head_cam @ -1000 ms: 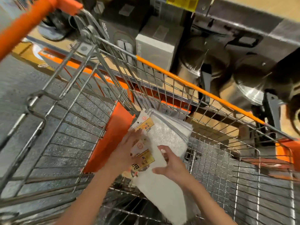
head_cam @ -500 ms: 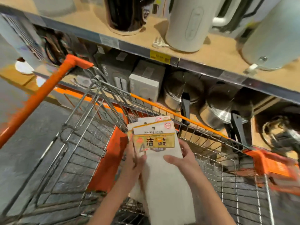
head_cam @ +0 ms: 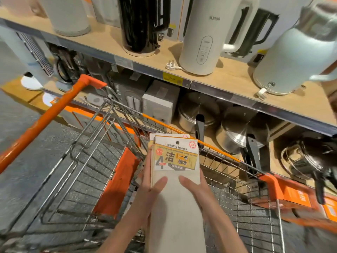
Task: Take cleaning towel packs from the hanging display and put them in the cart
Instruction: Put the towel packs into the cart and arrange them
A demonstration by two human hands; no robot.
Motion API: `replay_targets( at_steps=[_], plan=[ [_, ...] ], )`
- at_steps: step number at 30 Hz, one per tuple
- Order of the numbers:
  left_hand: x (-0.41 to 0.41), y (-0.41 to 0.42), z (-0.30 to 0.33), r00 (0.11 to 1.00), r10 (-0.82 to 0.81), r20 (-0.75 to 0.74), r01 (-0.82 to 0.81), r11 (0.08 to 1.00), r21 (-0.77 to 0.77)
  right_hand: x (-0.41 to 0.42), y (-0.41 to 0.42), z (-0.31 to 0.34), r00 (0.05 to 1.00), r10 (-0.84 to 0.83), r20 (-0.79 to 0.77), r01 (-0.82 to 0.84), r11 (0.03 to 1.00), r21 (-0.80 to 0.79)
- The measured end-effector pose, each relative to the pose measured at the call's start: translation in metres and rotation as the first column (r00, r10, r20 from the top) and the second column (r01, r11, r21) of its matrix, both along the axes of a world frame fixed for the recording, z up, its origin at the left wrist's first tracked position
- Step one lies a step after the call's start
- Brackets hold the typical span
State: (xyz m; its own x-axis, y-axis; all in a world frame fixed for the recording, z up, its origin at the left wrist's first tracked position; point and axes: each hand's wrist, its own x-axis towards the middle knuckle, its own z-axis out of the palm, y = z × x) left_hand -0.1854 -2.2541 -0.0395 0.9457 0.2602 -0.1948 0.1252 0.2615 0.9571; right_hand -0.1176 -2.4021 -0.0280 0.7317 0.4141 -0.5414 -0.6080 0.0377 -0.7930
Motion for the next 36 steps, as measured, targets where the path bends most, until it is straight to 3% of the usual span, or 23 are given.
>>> replay_targets(
  at_steps=[3,8,13,18,27,32,36],
  plan=[
    [-0.008,-0.013,0.012,0.999,-0.010,-0.032,0.009,1.000,-0.011,-0.001,-0.012,0.005,0.999,0.027,-0.039,-0.025,0.999,0.030],
    [-0.026,-0.039,0.035,1.000,-0.001,0.005,0.000,0.973,0.232,0.006,-0.036,0.013,0.986,0.153,-0.069,-0.149,0.987,0.057],
    [-0.049,-0.059,0.051,0.988,0.142,0.061,-0.151,0.970,0.192,0.007,-0.040,0.030,0.956,0.293,-0.025,-0.290,0.953,0.093],
    [-0.081,-0.066,0.058,0.955,0.286,0.080,-0.295,0.947,0.129,-0.007,-0.032,0.026,0.897,0.442,0.008,-0.442,0.897,0.032],
    [-0.167,-0.062,0.055,0.808,0.590,0.010,-0.572,0.779,0.255,-0.064,0.018,0.032,0.702,0.705,0.099,-0.702,0.709,-0.067],
    [-0.226,-0.051,0.064,0.712,0.703,-0.001,-0.692,0.701,0.173,-0.116,0.066,0.045,0.550,0.822,0.145,-0.816,0.566,-0.118],
    [-0.274,-0.041,0.069,0.575,0.818,0.028,-0.815,0.569,0.110,-0.165,0.104,0.050,0.453,0.879,0.145,-0.874,0.470,-0.119]
  ],
)
